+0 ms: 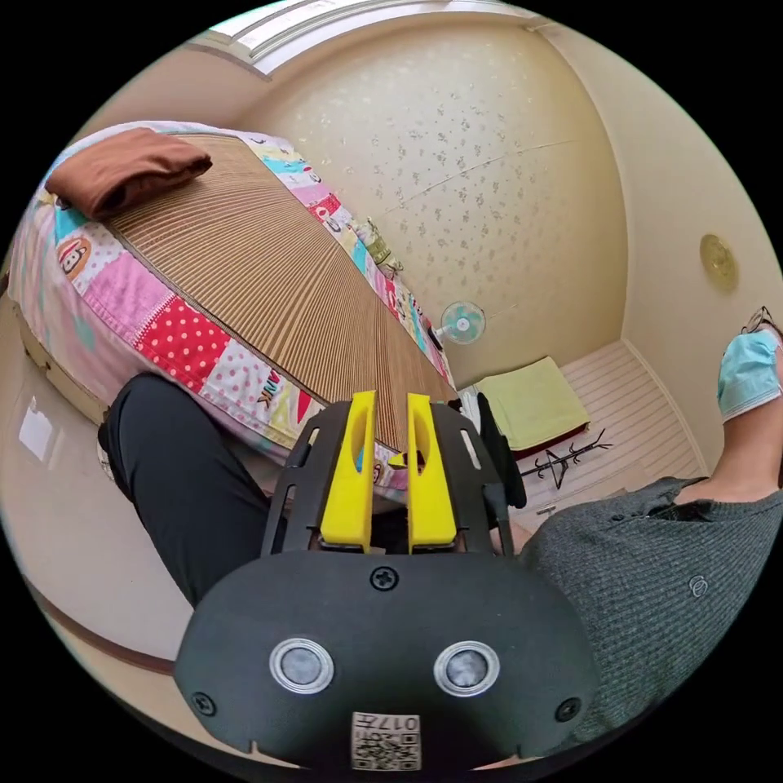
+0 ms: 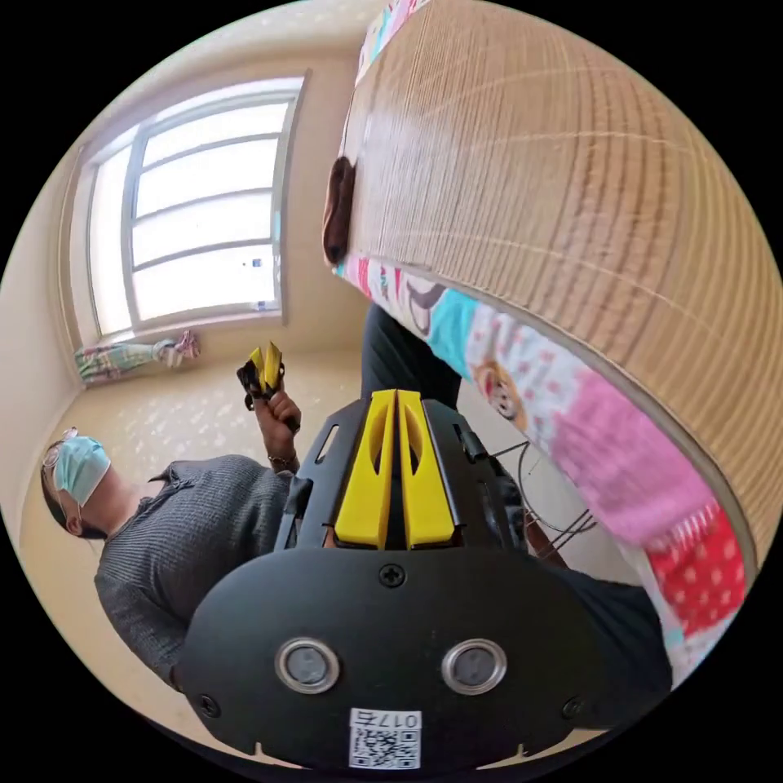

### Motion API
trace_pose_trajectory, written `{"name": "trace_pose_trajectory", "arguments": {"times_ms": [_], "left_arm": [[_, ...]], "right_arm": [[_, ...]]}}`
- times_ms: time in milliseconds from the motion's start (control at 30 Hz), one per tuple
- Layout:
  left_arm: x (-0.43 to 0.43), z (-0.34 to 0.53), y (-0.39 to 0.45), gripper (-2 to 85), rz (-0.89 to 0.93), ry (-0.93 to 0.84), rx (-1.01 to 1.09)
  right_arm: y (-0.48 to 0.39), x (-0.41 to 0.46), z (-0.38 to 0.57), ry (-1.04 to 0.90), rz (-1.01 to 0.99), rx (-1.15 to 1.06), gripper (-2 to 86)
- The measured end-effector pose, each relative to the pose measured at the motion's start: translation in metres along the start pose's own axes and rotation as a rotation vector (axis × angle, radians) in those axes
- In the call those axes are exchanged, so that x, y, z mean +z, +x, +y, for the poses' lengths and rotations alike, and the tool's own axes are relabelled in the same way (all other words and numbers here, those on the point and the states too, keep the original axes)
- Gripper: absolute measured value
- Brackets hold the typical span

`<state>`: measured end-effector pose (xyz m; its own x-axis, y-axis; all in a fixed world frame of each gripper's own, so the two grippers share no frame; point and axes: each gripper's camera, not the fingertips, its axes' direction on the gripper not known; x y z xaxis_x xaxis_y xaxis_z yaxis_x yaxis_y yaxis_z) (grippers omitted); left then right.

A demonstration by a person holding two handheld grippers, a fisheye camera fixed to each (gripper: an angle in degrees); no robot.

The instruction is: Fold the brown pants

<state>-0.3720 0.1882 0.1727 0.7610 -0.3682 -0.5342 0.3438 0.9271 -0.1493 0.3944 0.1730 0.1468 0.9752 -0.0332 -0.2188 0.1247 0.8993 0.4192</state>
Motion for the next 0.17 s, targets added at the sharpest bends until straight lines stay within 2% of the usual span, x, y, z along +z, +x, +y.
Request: {"name": "trace_pose_trajectory", "arguments": {"times_ms": [67, 100, 167], "left_arm": [[0.020, -0.009, 0.012, 6.5, 0.003, -0.017, 0.027], [0.032, -0.012, 0.019, 6.5, 0.011, -0.027, 0.042], [0.050, -0.014, 0.031, 6.5, 0.023, -0.045, 0.060]], "right_arm": [[-0.024, -0.097, 0.062, 0.275, 0.178, 0.046, 1.1], [-0.035, -0.119, 0.078, 0.349, 0.228, 0.045, 1.2], [-0.088, -0.191, 0.147, 0.676, 0.450, 0.040, 2.1]]}}
